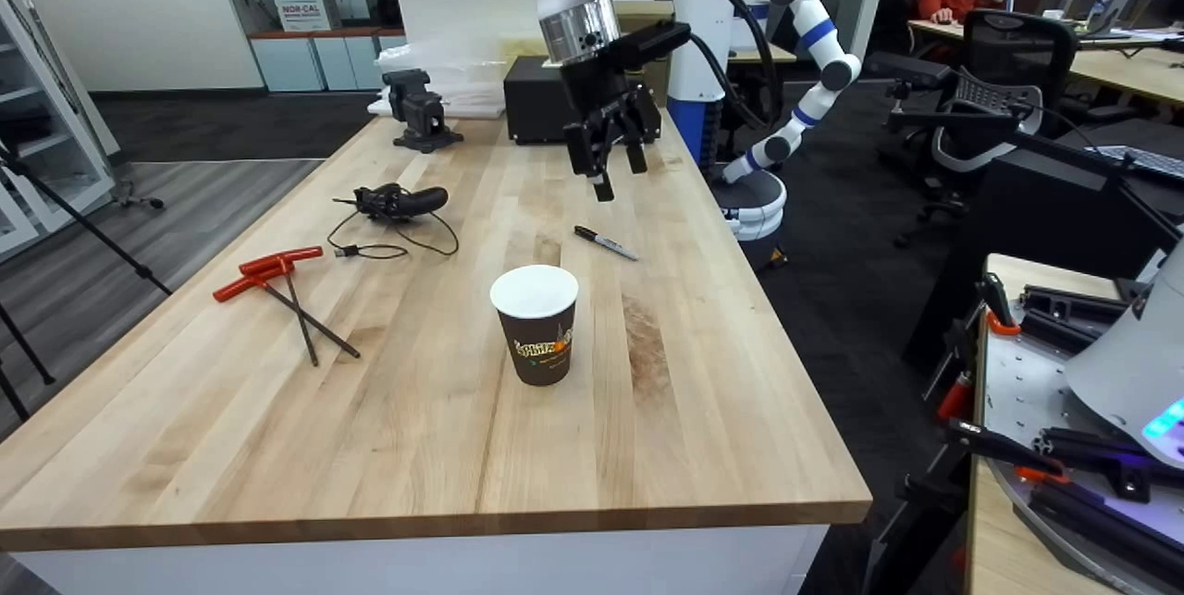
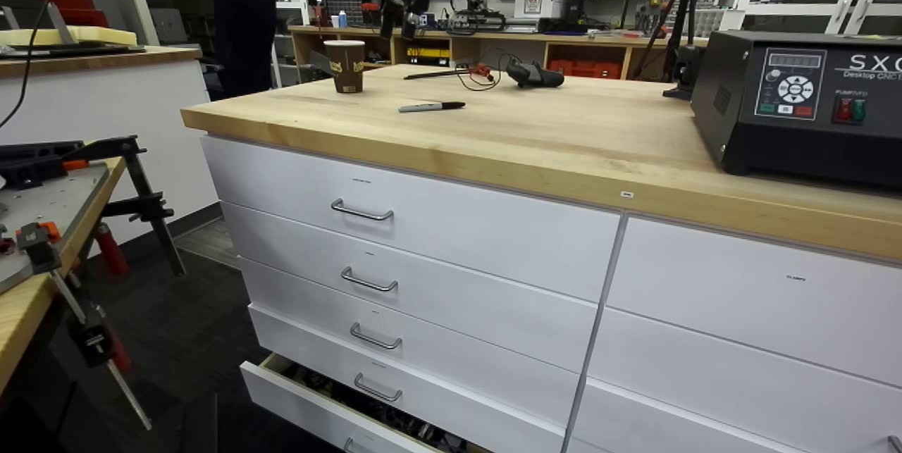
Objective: Put the marker inside the mug cup
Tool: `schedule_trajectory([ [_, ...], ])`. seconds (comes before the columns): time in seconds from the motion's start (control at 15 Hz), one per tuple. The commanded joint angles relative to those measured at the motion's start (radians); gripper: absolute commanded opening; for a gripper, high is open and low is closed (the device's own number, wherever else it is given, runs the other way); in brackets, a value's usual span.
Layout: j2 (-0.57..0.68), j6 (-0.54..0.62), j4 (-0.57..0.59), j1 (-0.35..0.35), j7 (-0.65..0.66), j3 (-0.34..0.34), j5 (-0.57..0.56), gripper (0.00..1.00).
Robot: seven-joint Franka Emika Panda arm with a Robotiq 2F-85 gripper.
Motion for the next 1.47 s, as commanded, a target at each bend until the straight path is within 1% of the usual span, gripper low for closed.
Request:
schedule_trajectory([
  [0.0, -0.031, 0.094, -0.032, 0.008, 0.046, -0.027, 0.011, 1.0],
  [0.47, -0.05, 0.284, -0.17, 0.002, 0.096, -0.073, 0.001, 1.0],
  [0.87, -0.057, 0.49, -0.297, 0.02, 0.135, -0.073, 0.012, 1.0],
  [1.13, -0.055, 0.594, -0.323, 0.055, 0.182, -0.091, -0.017, 1.0],
  [1.27, -0.048, 0.619, -0.323, 0.07, 0.199, -0.103, -0.031, 1.0],
  [1.4, -0.033, 0.613, -0.309, 0.08, 0.21, -0.113, -0.04, 1.0],
])
